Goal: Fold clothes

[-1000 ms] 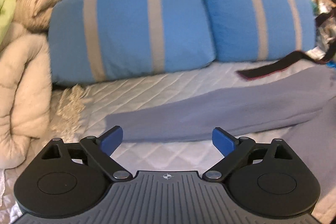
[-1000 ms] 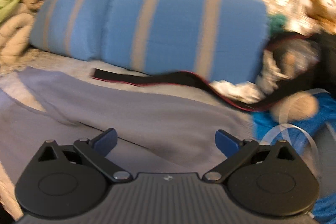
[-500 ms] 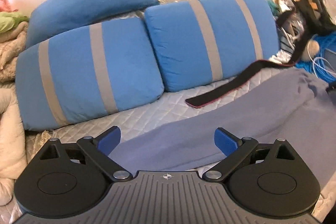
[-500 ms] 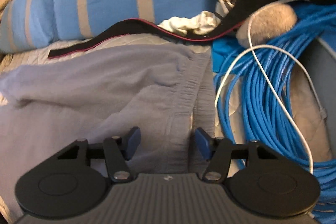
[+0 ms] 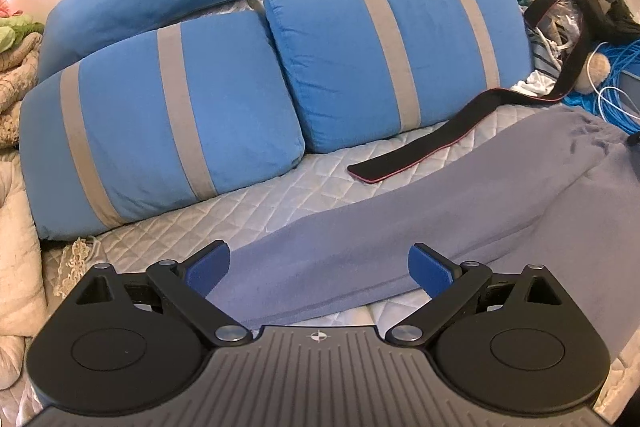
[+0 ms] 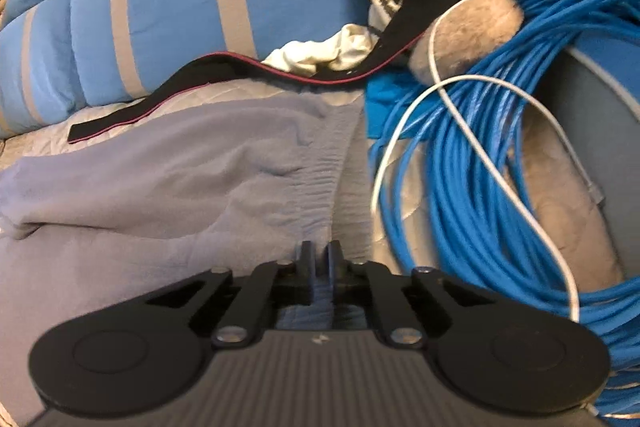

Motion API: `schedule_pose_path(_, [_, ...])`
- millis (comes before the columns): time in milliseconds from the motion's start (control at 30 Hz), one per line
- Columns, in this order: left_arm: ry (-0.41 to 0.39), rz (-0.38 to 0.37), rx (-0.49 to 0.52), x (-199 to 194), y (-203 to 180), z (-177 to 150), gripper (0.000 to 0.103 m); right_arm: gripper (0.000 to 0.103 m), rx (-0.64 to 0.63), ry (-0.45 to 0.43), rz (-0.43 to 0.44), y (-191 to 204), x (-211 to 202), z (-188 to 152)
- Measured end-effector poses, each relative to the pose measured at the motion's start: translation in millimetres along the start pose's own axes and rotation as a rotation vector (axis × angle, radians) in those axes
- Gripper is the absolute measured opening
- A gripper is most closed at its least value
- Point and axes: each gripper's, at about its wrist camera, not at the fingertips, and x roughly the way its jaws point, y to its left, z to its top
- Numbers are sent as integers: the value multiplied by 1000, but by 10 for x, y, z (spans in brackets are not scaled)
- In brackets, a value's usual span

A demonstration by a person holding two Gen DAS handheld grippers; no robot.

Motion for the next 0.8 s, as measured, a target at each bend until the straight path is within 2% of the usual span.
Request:
schedule_pose_path(400, [3,24,-4,-49,182,-52,98,4,-16,17,-82,-110,37,96])
schedule_pose_path(500, [-22,17,-21,-105,317,-104,98,5,-82,21,-118,-29,58,100])
schedule_pose_path(567, [-53,9,-49,-150,436,-147,98,12,-154,33,-151,84,57,105])
schedule_pose_path(633, [-53,13,-98,-165,579,-191,98,31,-211,28,-174,184,21,119])
schedule_pose_path(733, [-40,22,-156,-175,757,-260,98,34,-215,2,-195,196,-100,176])
schedule_pose_path(800, [-27,30,-175,-181,840,-305,98,37,-173,30,-153,148,-174,195])
